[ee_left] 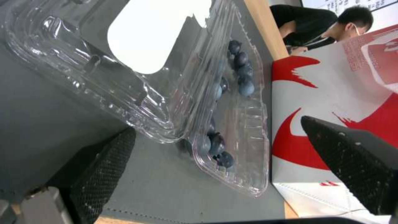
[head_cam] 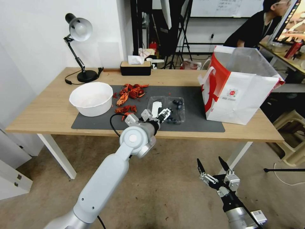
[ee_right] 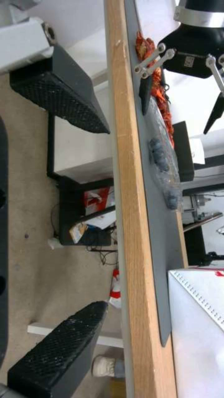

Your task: Close the takeout container lid, then place the container into the takeout bag.

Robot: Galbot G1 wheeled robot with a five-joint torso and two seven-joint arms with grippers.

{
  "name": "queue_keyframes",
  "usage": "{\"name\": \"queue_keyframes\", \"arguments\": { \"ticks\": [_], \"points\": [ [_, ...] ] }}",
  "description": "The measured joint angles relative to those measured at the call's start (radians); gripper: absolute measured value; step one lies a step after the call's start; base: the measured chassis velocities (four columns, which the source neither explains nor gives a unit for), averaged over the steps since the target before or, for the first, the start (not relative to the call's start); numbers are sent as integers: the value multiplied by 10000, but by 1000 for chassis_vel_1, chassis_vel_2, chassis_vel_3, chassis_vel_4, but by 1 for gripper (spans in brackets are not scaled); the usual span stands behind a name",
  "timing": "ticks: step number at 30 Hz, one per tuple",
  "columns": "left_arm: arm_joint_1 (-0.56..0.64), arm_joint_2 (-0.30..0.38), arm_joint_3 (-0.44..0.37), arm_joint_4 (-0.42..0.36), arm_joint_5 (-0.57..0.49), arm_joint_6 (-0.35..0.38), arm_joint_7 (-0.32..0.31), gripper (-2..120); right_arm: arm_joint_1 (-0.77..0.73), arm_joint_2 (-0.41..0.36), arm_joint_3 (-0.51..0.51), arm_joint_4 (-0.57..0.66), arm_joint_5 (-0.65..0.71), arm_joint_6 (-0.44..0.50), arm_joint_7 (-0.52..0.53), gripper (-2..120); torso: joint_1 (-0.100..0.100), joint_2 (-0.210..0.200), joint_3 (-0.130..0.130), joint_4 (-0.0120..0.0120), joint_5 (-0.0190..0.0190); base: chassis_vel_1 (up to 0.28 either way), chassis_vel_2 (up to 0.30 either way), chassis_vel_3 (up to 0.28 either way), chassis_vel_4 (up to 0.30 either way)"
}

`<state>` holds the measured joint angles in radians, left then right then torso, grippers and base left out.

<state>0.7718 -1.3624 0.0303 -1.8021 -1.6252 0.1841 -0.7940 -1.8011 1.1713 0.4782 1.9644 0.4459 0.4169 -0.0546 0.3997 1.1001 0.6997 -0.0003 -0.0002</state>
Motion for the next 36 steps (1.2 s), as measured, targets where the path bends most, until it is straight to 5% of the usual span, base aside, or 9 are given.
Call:
{"name": "queue_keyframes", "arguments": {
  "ticks": [20,36],
  "points": [
    [136,202,-168,42,-30,-250,542,100,-4,48,-104,-86,-105,20,-24,100,3,-3,4,4,3,0,0,0,0],
    [425,366,-230,-169,119,-686,1813,100,-41,28,-106,-89,-142,19,-31,100,6,-5,5,7,2,0,0,0,0]
  ]
}}
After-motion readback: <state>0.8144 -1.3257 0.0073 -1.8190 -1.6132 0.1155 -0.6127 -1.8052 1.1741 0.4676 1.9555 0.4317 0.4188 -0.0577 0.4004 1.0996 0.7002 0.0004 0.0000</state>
